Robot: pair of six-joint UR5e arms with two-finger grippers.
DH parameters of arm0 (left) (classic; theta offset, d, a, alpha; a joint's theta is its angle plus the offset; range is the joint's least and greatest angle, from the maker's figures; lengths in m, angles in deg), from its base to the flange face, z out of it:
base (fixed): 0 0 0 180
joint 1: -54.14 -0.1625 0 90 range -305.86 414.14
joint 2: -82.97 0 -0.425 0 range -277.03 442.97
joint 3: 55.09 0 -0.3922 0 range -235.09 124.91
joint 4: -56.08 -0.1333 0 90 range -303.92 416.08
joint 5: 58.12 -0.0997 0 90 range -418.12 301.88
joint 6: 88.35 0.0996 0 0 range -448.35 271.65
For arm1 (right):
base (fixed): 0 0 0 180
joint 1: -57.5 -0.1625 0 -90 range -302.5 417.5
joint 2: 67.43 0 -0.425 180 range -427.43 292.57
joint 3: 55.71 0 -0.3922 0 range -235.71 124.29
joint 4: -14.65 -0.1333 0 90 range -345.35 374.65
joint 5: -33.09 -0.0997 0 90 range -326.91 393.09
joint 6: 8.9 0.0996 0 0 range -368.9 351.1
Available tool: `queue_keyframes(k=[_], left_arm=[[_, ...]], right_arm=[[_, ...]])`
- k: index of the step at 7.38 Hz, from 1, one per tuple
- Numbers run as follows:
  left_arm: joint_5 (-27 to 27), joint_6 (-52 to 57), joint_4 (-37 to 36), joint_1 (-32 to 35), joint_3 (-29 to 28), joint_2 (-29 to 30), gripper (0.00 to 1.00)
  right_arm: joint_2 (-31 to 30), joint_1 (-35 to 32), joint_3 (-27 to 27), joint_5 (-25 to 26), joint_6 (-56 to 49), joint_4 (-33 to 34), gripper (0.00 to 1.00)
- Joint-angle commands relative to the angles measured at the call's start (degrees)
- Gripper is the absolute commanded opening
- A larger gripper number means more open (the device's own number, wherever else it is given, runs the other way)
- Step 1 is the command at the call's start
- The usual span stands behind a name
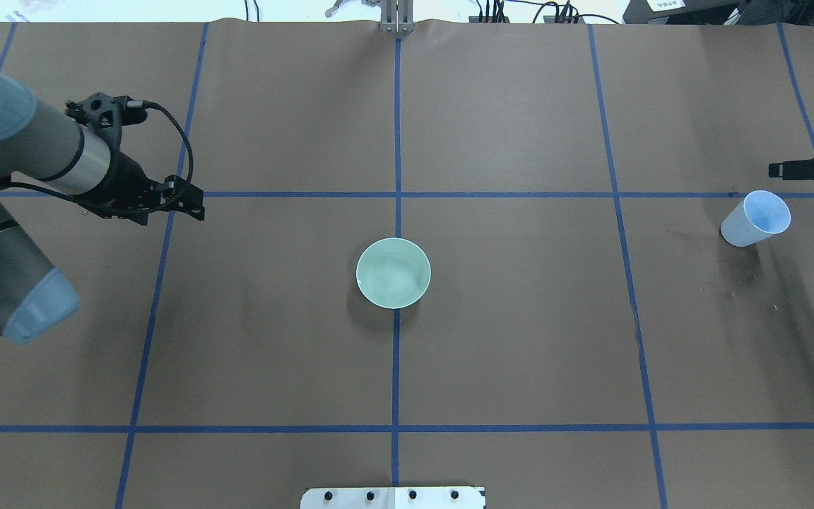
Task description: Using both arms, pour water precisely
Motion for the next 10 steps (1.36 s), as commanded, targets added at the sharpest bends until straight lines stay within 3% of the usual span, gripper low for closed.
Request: queue_keyframes(k=[1,2,6,8,9,10], left_arm=[[-3.6,-12.6,-0.6,-7.2,-4.3,9.9,1.0],[-7.7,-14.9,-0.7,-10.3,-5.1,12.0,0.99],[-8.5,-15.0,0.0,-12.7,-11.8,16.3,0.79],[-8.5,-15.0,0.0,-13.5,-14.8,19.2,0.76],[-8.5,-15.0,0.0,-13.8,-14.8,19.1,0.67],[-8.5,-15.0,-0.1,-13.8,-14.9,18.9,0.49]], right_arm=[[3.9,-6.0,-0.6,-4.6,-11.0,12.6,1.0],[4.2,-8.9,-0.6,-7.6,-17.3,16.7,1.0],[4.1,-13.0,-8.0,-12.1,-31.7,37.1,1.0],[4.0,-13.1,-8.1,-12.1,-32.4,37.7,1.0],[4.0,-13.1,-8.1,-12.2,-32.4,37.7,1.0],[4.1,-13.1,-8.4,-12.5,-32.4,38.9,1.0]])
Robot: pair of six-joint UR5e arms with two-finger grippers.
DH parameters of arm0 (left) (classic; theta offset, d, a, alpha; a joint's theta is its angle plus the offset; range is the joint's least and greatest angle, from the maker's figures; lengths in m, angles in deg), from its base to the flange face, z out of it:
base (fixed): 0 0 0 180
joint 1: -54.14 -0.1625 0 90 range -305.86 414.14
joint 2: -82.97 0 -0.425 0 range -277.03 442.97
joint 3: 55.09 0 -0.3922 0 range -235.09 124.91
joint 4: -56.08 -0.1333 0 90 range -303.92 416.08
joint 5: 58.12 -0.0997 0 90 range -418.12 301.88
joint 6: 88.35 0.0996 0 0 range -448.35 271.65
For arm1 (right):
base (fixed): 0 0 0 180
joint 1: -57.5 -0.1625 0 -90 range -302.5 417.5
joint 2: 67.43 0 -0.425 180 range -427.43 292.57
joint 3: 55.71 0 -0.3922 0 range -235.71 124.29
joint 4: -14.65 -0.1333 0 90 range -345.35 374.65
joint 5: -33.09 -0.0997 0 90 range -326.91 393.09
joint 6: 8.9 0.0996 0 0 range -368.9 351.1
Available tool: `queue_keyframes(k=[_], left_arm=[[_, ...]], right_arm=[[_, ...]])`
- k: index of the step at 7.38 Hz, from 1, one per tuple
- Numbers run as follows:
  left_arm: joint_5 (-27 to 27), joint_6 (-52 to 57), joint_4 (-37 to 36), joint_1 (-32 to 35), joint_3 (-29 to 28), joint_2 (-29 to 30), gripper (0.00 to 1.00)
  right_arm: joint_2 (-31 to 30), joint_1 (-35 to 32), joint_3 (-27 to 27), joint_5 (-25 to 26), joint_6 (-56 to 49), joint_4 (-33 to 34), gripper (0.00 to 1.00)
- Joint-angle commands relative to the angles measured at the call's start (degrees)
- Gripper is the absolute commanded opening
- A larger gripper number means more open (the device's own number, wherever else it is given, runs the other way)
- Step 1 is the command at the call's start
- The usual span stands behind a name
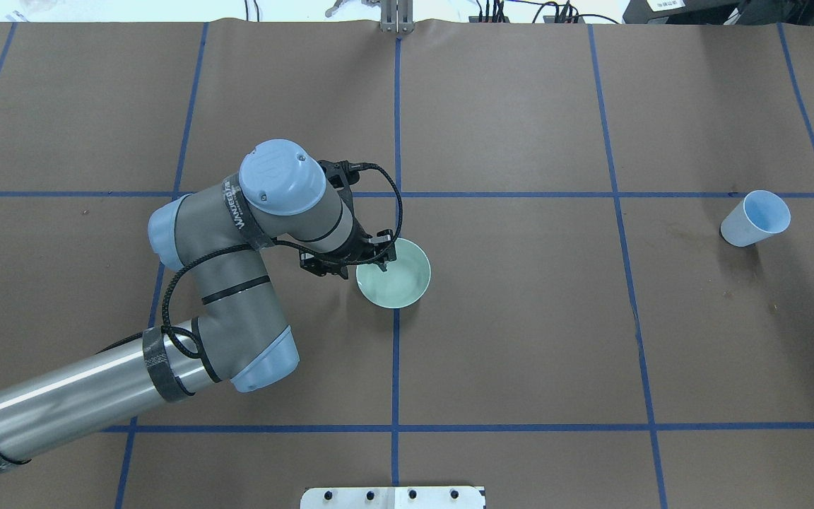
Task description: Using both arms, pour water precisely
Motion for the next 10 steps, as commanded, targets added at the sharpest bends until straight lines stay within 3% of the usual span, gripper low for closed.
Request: queue_keyframes(k=[1,3,4,6,7,8,10], left_arm=[[0.0,0.0,-0.1,-0.2,-0.3,-0.2,0.35],[0.0,-0.2,-0.2,-0.3,-0.8,-0.3,0.24],[0.0,-0.7,-0.2,-0.2,-0.5,-0.3,0.0],[0.8,-0.5,-0.7,2.1,1.3,-0.7,0.0],[4.9,0.1,-0.6,5.1,4.6,-4.4,0.0],[9.8,5.7,-0.3,9.0,8.2,-9.9,0.0],[12.8,19.1,0.0,15.1,14.8,-23.3,0.0]], right_arm=[[0.0,-0.3,-0.2,-1.4,-0.1,1.1,1.0],[0.2,-0.7,-0.2,-1.7,-0.1,1.1,1.0],[0.2,-0.7,-0.2,-1.7,-0.1,1.1,1.0],[0.2,-0.7,-0.2,-1.7,-0.1,1.1,1.0],[0.3,-0.7,-0.2,-1.7,-0.1,1.1,1.0],[0.3,-0.7,-0.2,-1.7,-0.1,1.1,1.0],[0.3,-0.7,-0.3,-1.7,-0.1,1.1,1.0]])
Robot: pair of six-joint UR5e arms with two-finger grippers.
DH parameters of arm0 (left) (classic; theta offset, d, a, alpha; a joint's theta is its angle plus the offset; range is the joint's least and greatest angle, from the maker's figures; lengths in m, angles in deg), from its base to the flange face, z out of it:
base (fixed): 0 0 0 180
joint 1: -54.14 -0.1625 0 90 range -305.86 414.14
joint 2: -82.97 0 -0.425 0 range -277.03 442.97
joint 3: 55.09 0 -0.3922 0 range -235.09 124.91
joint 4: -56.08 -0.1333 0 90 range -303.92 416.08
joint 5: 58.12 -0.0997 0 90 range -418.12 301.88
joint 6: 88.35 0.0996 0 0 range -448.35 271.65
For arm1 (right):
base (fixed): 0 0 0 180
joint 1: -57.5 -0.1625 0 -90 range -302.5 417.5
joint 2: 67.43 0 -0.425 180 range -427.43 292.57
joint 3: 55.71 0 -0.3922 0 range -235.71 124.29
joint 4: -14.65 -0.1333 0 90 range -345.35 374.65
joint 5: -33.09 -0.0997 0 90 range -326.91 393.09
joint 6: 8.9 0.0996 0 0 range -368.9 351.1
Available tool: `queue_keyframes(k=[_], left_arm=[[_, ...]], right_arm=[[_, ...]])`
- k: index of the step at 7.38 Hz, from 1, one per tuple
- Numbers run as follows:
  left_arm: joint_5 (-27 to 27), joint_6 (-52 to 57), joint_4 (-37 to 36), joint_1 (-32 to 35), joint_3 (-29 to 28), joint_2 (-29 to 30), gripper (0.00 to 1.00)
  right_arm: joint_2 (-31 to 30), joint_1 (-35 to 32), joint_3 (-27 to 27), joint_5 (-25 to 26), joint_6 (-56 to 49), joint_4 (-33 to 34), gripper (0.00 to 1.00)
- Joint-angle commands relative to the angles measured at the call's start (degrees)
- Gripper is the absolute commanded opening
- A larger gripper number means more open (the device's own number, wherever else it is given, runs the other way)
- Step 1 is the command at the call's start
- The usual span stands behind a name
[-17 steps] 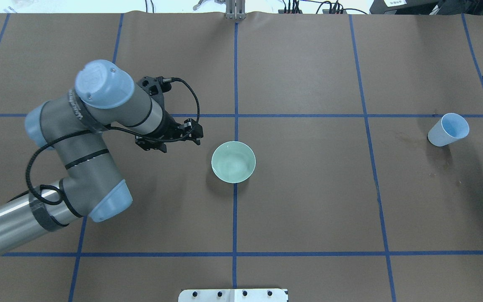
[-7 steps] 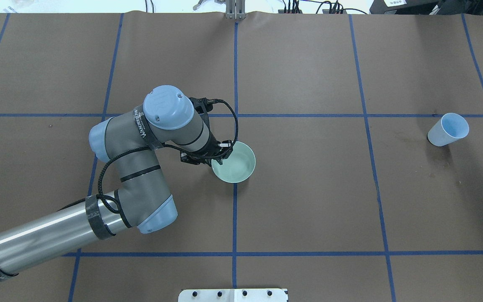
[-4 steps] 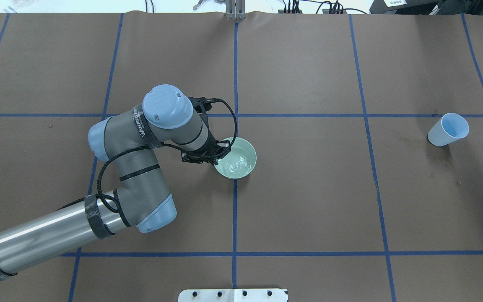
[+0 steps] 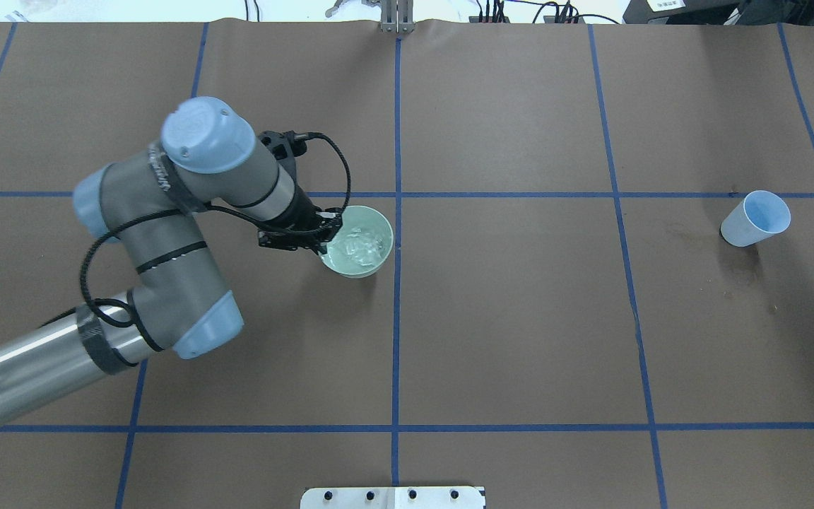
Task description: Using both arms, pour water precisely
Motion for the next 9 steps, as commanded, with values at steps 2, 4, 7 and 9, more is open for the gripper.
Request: queue_keyframes(k=[2,4,7,9], left_arm=[[11.5,22.0,0.3,14.1,4.2,-18.9,0.0],[14.9,24.7,0.2,19.7,2.0,-23.8,0.0],[9.8,24.9,0.4,19.7,-1.9,-24.9,0.0],[9.7,24.9,0.2,19.8,-2.8,-24.9,0.0]], right_arm=[[-0.1,0.0,-0.4,0.0,0.5,0.0,1.0],[-0.2,0.0,-0.9,0.0,0.7,0.0,1.0],[-0.2,0.1,-0.9,0.0,0.8,-0.1,1.0],[-0.1,0.1,-1.3,0.1,0.9,-0.1,1.0]])
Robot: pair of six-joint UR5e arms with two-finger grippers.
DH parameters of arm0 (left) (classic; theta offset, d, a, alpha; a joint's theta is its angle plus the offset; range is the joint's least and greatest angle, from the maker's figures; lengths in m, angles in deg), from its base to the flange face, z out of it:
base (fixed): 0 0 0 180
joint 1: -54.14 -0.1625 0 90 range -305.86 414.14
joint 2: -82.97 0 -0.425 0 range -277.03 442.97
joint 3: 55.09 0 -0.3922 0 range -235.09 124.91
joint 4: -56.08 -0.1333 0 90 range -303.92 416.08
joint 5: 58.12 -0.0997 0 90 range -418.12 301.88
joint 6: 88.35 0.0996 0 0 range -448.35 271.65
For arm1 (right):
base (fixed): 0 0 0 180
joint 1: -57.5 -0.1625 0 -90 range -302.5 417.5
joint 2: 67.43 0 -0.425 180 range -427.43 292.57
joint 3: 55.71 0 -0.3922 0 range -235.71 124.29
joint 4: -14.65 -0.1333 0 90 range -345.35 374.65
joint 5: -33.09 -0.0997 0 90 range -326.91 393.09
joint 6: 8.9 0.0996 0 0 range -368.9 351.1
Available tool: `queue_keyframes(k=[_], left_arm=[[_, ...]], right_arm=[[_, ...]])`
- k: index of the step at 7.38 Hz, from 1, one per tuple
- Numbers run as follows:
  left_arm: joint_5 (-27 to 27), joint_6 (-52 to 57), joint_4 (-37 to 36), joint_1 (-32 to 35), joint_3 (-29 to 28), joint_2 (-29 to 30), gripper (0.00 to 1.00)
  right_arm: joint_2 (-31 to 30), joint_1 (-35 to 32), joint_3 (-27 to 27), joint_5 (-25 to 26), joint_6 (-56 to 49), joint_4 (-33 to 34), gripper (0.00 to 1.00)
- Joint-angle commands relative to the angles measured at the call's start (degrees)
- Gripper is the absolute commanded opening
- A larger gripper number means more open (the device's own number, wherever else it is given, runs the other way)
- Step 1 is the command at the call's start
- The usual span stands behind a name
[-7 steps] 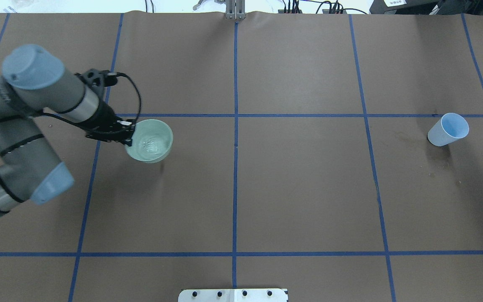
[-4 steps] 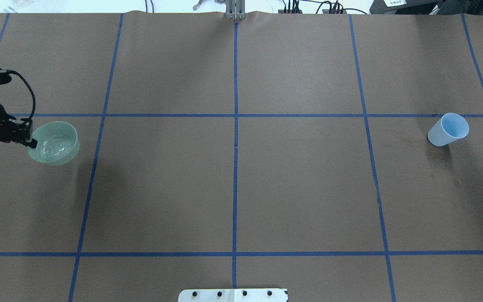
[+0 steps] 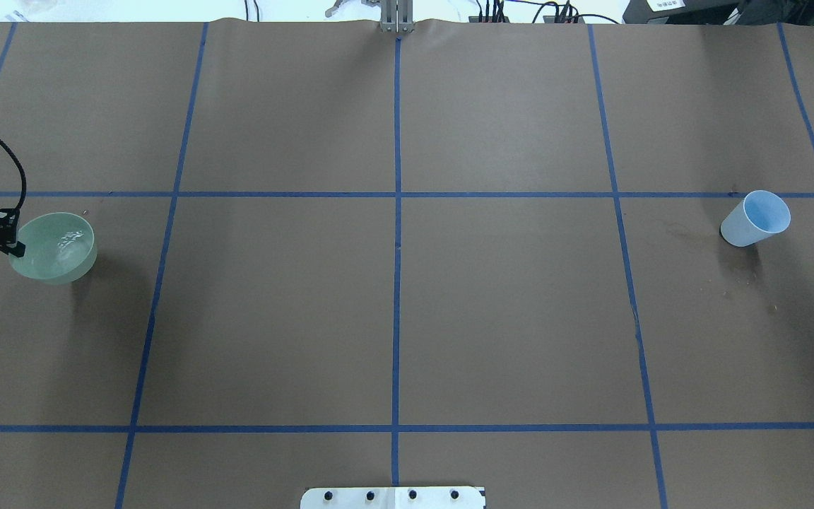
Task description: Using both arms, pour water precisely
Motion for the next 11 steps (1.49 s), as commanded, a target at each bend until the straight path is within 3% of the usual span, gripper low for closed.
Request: queue_keyframes(k=[1,3,4,5,8,10,11], left_arm=[[-0.8,0.1,-0.4,0.5,-0.9,-0.1,0.0],[-0.7,0.7,-0.4,1.7,-2.3,0.0,0.0],[-0.7,0.8,-0.1,2.2,-2.9,-0.1,0.29],[-0.6,0.7,0.1,2.4,-2.8,-0.6,0.99],[0.6,2.9,0.1,7.1,-1.9,-0.5,1.0],[5.6,29.0,-1.4,16.6,-2.7,-2.8,1.0],[5.7,29.3,-1.4,18.0,-2.3,-2.9,1.0]], right_arm=[[-0.2,0.0,-1.1,0.0,0.1,0.1,1.0],[-0.2,0.0,-1.5,0.0,0.5,0.1,1.0],[-0.2,0.0,-1.5,0.0,0.5,0.1,1.0],[-0.2,0.0,-1.5,0.0,0.5,0.1,1.0],[-0.4,0.0,-1.5,-0.1,0.5,1.2,1.0],[-0.8,-0.1,-1.4,0.0,0.3,4.4,1.0],[-1.0,-0.1,-1.2,-0.1,-0.1,7.2,1.0]])
